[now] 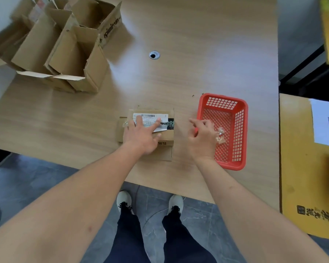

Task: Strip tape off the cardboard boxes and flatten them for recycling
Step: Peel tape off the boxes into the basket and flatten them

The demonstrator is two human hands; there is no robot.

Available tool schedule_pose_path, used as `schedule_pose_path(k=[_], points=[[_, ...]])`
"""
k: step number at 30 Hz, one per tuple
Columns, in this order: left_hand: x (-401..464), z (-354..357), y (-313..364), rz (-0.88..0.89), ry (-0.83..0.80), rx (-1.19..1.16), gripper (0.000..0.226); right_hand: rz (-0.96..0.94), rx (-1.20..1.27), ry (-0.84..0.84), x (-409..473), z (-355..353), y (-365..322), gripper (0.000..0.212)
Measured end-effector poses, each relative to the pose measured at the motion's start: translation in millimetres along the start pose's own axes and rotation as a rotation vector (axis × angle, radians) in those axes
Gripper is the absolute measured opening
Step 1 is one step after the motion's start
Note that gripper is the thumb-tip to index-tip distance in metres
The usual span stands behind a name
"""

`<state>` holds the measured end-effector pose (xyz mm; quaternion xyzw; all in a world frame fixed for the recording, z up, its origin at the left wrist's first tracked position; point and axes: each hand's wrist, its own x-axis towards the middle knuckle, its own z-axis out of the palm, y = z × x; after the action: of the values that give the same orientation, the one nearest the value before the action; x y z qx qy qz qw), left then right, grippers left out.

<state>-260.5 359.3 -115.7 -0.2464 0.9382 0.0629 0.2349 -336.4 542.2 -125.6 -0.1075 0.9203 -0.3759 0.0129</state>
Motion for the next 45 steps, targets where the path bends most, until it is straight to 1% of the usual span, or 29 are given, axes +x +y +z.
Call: schedule_pose_path(k=[2,4,7,10,12,14,15,16,17,18,20,21,22,24,25,27,28,29,30,32,33,34,35,36,37,39,42,43,45], points=[[3.8,-3.0,-3.1,0.008,0.016,0.036,0.052,-0.138,0.045,-0.194,-4.3,16.9,-13.0,0.024],[7.7,-7.6,-8.2,0.046,0.062,0.090,0.052,-0.153,0.036,-0.329,-8.9,34.7,-24.1,0.020],[19.2,-8.8,-25.0,0.130,0.121,0.014,0.052,-0.115,-0.084,-0.339,-17.7,55.5,-33.7,0.018],[33.0,-12.8,-47.5,0.196,0.037,-0.078,0.055,-0.145,-0.126,-0.326,-24.1,69.8,-38.6,0.032],[38.2,-16.8,-59.2,0.178,0.023,-0.090,0.053,-0.151,-0.106,-0.372,-20.0,80.0,-39.4,0.050],[37.6,-19.1,-68.4,0.139,0.008,-0.159,0.052,-0.108,0.002,-0.458,-10.8,88.6,-42.1,0.070],[35.1,-18.6,-72.9,0.115,-0.008,-0.214,0.054,-0.074,0.092,-0.492,-5.8,91.8,-43.8,0.077],[32.8,-16.1,-78.0,0.087,-0.010,-0.277,0.056,-0.044,0.177,-0.491,0.1,94.8,-44.8,0.080],[29.6,-13.8,-82.9,0.057,0.007,-0.350,0.059,-0.024,0.245,-0.453,5.8,97.2,-45.7,0.078],[26.8,-9.8,-87.5,0.025,0.036,-0.440,0.061,-0.006,0.290,-0.394,10.3,99.1,-46.9,0.070],[19.2,-0.9,-93.0,-0.034,0.099,-0.605,0.063,0.002,0.276,-0.295,13.8,102.3,-51.3,0.040],[16.3,3.8,-94.1,-0.046,0.127,-0.648,0.063,-0.036,0.232,-0.272,13.7,103.8,-52.3,0.028],[15.1,8.0,-94.5,-0.048,0.149,-0.668,0.063,-0.109,0.192,-0.256,11.7,105.2,-51.7,0.022],[16.1,14.7,-94.4,-0.045,0.173,-0.701,0.062,-0.343,0.117,-0.251,2.0,102.8,-48.6,0.012],[17.6,16.2,-94.4,-0.039,0.180,-0.725,0.062,-0.467,0.096,-0.294,-4.1,97.3,-47.4,0.007],[21.6,19.4,-95.4,-0.009,0.192,-0.772,0.061,-0.654,0.052,-0.418,-12.4,89.3,-36.5,0.031],[23.5,21.5,-95.8,0.006,0.187,-0.784,0.060,-0.738,-0.005,-0.429,-14.1,86.8,-31.3,0.036],[24.5,23.7,-95.9,0.017,0.178,-0.781,0.060,-0.809,-0.071,-0.407,-15.5,87.1,-26.5,0.036],[25.4,26.7,-96.4,0.027,0.165,-0.767,0.059,-0.851,-0.122,-0.360,-17.2,88.2,-24.8,0.031],[26.5,30.4,-97.6,0.044,0.141,-0.744,0.059,-0.895,-0.104,-0.283,-16.6,91.5,-24.2,0.008],[26.8,31.9,-98.3,0.053,0.136,-0.744,0.059,-0.900,-0.074,-0.270,-15.3,92.3,-25.5,0.007],[26.8,32.2,-98.8,0.059,0.133,-0.752,0.059,-0.893,-0.044,-0.288,-14.0,92.4,-26.7,0.013],[27.0,32.5,-99.1,0.061,0.128,-0.764,0.058,-0.851,-0.008,-0.335,-12.7,92.5,-28.0,0.013],[27.3,32.4,-99.1,0.063,0.123,-0.773,0.058,-0.759,0.038,-0.408,-11.6,90.7,-32.1,0.008],[27.7,32.2,-99.0,0.067,0.117,-0.782,0.058,-0.637,0.087,-0.478,-9.9,87.8,-37.7,0.003],[28.8,31.3,-99.2,0.077,0.099,-0.811,0.058,-0.341,0.166,-0.558,-5.0,85.5,-48.3,0.007],[30.4,31.1,-101.4,0.100,0.085,-0.845,0.058,0.005,0.247,-0.588,7.4,83.8,-63.8,0.007],[30.0,31.1,-101.8,0.101,0.081,-0.854,0.057,0.074,0.270,-0.594,11.6,83.6,-66.7,0.007],[28.7,30.0,-101.6,0.101,0.071,-0.869,0.057,0.133,0.267,-0.592,14.8,83.2,-70.9,0.007]])
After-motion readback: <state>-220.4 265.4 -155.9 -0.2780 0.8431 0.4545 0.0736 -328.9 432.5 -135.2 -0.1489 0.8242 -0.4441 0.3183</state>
